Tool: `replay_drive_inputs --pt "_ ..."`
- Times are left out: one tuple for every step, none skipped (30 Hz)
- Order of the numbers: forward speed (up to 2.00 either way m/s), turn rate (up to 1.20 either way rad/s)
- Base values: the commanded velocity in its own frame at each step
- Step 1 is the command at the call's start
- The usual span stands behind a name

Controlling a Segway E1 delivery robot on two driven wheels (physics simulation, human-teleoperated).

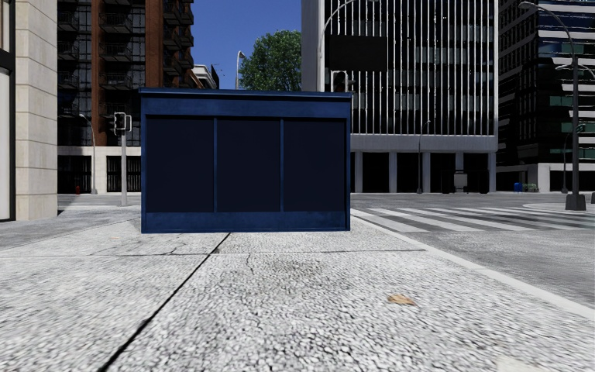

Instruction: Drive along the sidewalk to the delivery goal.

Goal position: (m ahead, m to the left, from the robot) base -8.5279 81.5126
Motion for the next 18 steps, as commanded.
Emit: replay_drive_inputs --pt "0.0 0.0" --pt "0.0 0.0" --pt "0.0 0.0" --pt "0.0 0.0" --pt "0.0 0.0" --pt "0.0 0.0" --pt "0.0 0.0" --pt "0.0 0.0" --pt "0.0 0.0" --pt "0.0 0.0" --pt "0.0 0.0" --pt "0.0 0.0" --pt "0.0 0.03" --pt "0.0 0.1" --pt "0.0 0.18" --pt "0.0 0.18" --pt "0.0 0.21" --pt "0.1 0.29"
